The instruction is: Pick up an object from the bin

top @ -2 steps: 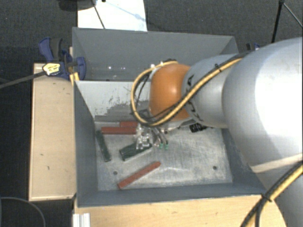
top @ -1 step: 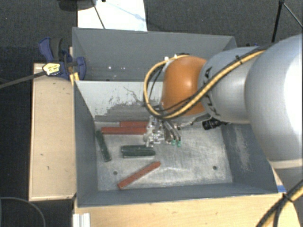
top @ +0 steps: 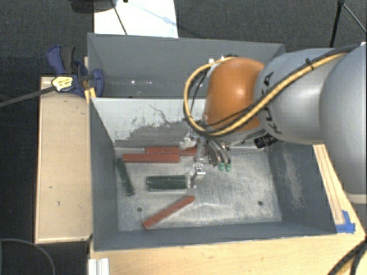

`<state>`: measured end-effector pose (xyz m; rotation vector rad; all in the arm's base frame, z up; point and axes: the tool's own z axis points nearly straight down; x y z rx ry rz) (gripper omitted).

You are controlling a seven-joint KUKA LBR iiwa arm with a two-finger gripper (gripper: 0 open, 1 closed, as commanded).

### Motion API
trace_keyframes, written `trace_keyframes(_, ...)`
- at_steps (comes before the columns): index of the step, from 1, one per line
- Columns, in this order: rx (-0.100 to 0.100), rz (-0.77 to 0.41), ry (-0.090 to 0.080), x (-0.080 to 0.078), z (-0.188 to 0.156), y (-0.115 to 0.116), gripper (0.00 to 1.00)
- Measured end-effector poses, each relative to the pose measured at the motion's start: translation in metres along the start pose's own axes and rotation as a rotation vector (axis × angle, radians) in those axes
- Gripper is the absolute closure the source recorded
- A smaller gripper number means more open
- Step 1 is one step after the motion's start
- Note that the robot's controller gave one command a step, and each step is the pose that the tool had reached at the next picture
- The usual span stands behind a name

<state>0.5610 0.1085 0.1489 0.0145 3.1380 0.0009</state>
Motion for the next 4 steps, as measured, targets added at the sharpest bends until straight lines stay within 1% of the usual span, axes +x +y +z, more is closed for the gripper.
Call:
trace_keyframes(1,0.000,-0.001,0.000,0.000,0.000,0.000,0.00)
trace_keyframes(2,-0.003,0.099,-0.010,-0.002,0.073,0.035,1.00)
trace_keyframes(3,-0.003,0.098,-0.010,-0.002,0.073,0.035,1.00)
trace_keyframes(4,0.000,0.163,0.001,0.009,-0.061,0.031,1.00)
